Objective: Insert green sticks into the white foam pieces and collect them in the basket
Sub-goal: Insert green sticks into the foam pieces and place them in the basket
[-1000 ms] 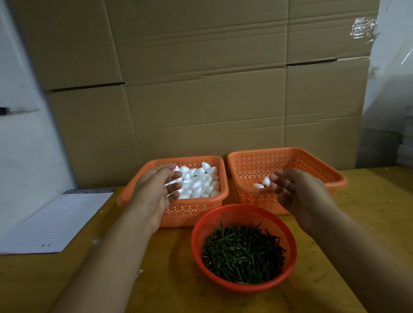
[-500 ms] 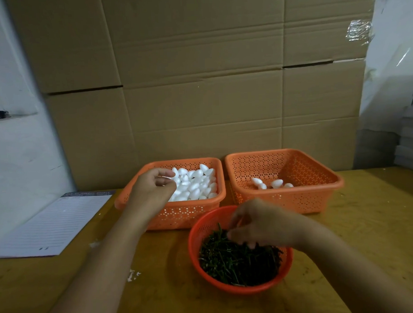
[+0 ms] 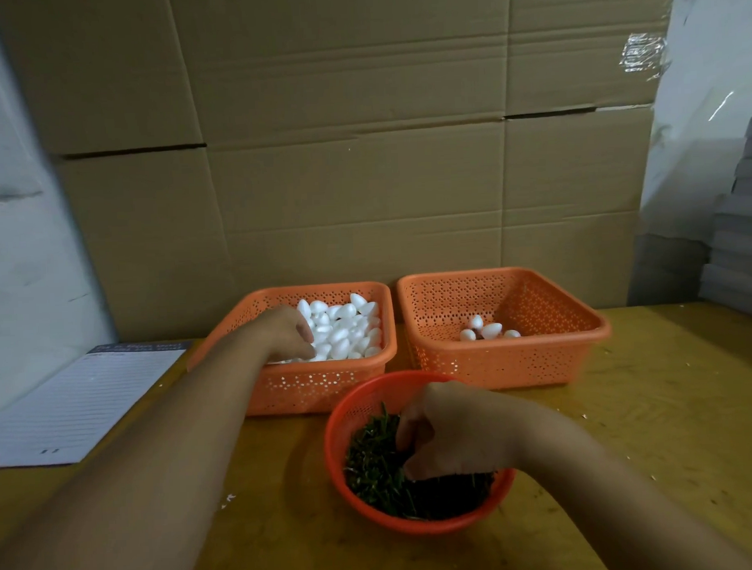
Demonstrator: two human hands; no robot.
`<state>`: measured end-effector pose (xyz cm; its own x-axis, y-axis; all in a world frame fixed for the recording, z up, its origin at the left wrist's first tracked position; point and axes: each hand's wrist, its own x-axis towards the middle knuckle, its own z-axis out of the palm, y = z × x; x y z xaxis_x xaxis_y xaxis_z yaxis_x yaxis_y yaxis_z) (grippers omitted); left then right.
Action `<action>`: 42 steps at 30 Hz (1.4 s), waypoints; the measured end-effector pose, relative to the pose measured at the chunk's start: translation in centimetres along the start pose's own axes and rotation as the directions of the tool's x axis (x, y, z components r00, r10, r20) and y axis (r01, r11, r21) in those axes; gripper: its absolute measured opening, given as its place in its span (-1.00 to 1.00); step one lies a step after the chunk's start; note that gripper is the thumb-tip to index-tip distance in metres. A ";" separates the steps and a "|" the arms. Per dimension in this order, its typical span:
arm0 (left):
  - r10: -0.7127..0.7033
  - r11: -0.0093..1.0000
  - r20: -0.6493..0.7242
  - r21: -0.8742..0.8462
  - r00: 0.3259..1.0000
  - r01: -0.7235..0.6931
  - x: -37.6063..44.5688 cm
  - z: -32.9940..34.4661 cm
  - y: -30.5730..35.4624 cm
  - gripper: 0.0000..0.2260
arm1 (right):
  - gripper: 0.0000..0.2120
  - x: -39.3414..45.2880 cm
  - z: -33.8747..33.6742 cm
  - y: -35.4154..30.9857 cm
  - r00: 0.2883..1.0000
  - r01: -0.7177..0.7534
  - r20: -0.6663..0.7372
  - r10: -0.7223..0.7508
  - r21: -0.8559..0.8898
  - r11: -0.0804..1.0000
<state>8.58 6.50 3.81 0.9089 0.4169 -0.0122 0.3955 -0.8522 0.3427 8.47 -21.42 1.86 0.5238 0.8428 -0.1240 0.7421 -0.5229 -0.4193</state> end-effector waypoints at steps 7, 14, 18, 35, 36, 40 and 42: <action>-0.027 0.988 0.057 0.152 0.998 0.018 1.0 0.9 0.1 -0.80 | -0.72 0.0 0.1 0.1 1.000 0.014 0.008 -0.014 -0.001 1.000; 0.089 0.982 -0.166 -0.152 0.982 -0.114 0.4 0.6 0.4 -0.73 | -0.75 0.3 0.2 0.1 1.000 0.022 -0.011 -0.022 -0.003 1.000; 0.090 0.767 -0.290 -0.590 0.953 -0.252 -2.5 0.0 2.0 -0.87 | -0.81 0.4 0.5 0.2 0.998 0.040 -0.041 -0.039 0.007 0.999; 0.379 -0.113 0.095 -0.982 0.920 0.148 -10.6 1.1 5.2 -0.73 | -0.82 0.2 0.5 0.0 0.998 0.048 -0.036 -0.049 -0.014 0.999; 0.378 -0.110 0.093 -0.983 0.921 0.145 -10.6 1.1 5.2 -0.71 | -0.81 0.3 0.5 0.1 0.998 0.049 -0.035 -0.050 -0.017 0.999; 0.415 -0.089 0.097 -0.985 0.905 0.146 -10.6 1.3 5.1 -0.71 | -0.81 0.3 0.5 0.2 0.997 0.058 -0.040 -0.059 -0.019 0.998; 0.453 -0.084 0.100 -0.984 0.886 0.154 -10.7 1.4 4.9 -0.71 | -0.82 0.3 0.5 0.2 0.997 0.055 -0.046 -0.056 -0.019 0.998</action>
<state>0.96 -2.63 4.29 0.9976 -0.0480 0.0503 -0.0236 0.4472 0.8941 8.57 -21.24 1.31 0.5002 0.8639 -0.0591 0.7776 -0.4782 -0.4083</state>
